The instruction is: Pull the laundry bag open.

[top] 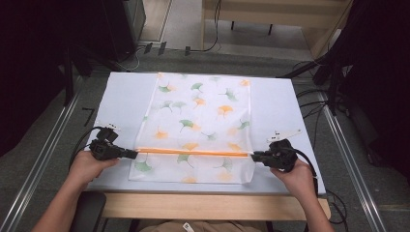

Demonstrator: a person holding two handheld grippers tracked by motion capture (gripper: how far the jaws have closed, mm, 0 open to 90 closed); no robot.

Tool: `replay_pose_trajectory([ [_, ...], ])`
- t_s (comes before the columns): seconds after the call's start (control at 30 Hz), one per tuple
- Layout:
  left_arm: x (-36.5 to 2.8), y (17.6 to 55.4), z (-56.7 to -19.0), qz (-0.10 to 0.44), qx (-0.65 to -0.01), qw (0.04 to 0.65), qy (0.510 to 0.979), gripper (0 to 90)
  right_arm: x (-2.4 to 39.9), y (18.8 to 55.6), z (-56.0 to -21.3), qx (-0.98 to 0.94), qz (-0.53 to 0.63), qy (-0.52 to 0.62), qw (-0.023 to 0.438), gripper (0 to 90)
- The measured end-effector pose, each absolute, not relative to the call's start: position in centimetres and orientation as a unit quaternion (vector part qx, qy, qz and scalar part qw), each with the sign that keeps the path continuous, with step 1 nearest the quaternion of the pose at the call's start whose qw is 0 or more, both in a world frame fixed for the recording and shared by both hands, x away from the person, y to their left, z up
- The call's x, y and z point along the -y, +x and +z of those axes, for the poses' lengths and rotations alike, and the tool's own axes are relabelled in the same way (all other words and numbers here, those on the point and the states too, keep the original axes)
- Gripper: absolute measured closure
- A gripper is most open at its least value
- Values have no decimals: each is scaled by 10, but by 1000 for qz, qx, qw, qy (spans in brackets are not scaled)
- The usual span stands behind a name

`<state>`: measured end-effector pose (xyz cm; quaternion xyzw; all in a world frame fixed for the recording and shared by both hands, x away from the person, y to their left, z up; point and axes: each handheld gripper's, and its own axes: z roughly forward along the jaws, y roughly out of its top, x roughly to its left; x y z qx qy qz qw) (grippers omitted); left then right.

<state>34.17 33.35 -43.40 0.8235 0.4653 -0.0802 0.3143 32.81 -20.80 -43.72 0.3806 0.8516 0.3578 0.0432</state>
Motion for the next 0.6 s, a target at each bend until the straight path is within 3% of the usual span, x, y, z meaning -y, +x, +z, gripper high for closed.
replay_pose_trajectory([
  [0.6, -343, 340, -434, -69, -479, 314, 817, 900, 210, 332, -444, -851, 349, 391, 42, 832],
])
